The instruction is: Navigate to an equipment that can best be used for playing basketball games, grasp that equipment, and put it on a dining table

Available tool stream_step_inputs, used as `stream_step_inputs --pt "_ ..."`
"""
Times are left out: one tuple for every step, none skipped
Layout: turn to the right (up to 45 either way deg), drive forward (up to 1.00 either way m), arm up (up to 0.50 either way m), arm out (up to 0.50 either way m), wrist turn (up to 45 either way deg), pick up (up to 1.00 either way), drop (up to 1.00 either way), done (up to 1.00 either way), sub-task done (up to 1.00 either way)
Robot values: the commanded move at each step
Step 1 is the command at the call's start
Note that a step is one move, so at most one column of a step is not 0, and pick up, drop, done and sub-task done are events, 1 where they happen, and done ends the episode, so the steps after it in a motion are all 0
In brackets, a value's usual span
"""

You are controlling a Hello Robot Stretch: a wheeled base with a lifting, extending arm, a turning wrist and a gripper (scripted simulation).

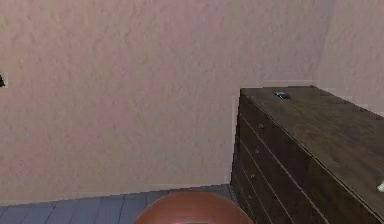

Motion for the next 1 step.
stream_step_inputs --pt "-45.0 0.00 0.00 0.00 0.0 0.00 0.00 0.00 0.00"
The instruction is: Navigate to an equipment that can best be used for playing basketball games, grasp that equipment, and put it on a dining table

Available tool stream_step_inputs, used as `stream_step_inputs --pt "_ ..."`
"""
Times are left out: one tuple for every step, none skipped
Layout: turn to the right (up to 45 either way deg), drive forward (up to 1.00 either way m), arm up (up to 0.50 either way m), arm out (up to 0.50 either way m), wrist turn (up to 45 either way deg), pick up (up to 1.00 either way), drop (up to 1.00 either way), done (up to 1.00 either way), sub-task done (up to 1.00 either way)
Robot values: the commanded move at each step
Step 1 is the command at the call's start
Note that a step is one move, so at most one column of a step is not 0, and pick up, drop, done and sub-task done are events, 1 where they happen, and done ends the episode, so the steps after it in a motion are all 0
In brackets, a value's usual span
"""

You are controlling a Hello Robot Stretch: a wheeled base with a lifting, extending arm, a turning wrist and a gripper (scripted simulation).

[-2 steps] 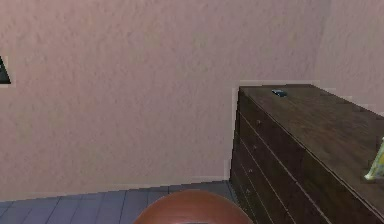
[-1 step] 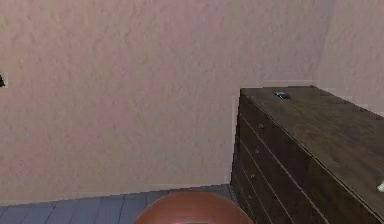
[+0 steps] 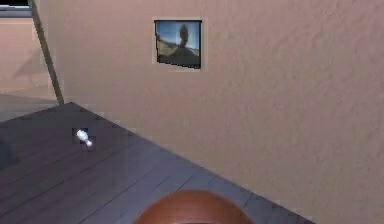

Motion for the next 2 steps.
stream_step_inputs --pt "-42.0 0.00 0.00 0.00 0.0 0.00 0.00 0.00 0.00" --pt "0.0 1.00 0.00 0.00 0.0 0.00 0.00 0.00 0.00"
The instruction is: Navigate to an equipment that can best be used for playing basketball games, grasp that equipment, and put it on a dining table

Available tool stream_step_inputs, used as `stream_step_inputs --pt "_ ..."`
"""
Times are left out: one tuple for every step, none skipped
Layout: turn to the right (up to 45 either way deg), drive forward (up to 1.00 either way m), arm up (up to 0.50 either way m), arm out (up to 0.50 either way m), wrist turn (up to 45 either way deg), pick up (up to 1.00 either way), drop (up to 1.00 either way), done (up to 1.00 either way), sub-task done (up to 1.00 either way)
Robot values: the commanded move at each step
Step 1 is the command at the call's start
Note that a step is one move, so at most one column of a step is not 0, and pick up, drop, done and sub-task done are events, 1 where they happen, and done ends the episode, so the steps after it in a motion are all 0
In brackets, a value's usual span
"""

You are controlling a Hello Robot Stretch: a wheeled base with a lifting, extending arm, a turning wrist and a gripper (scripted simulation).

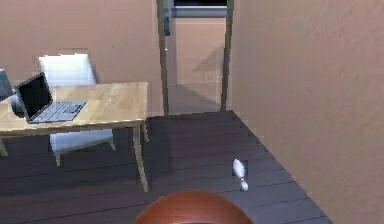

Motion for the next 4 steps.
stream_step_inputs --pt "-3.0 0.00 0.00 0.00 0.0 0.00 0.00 0.00 0.00" --pt "0.0 0.65 0.00 0.00 0.0 0.00 0.00 0.00 0.00" --pt "-45.0 0.00 0.00 0.00 0.0 0.00 0.00 0.00 0.00" --pt "-21.0 0.00 0.00 0.00 0.0 0.00 0.00 0.00 0.00"
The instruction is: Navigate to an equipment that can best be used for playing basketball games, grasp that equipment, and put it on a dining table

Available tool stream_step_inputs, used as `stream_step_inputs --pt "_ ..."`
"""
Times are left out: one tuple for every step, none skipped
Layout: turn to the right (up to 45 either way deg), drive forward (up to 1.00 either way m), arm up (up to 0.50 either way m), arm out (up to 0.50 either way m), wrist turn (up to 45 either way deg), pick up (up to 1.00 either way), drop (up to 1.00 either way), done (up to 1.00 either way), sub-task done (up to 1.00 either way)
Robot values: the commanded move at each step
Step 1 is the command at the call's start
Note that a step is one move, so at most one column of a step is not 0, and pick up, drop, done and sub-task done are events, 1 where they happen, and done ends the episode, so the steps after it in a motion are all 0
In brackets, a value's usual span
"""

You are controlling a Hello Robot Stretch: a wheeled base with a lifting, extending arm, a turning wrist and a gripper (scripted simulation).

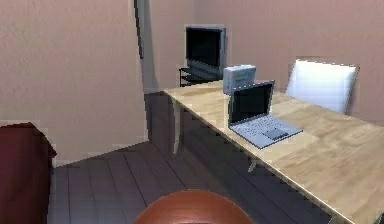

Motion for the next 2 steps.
stream_step_inputs --pt "0.0 0.35 0.00 0.00 0.0 0.00 0.00 0.00 0.00" --pt "-27.0 0.00 0.00 0.00 0.0 0.00 0.00 0.00 0.00"
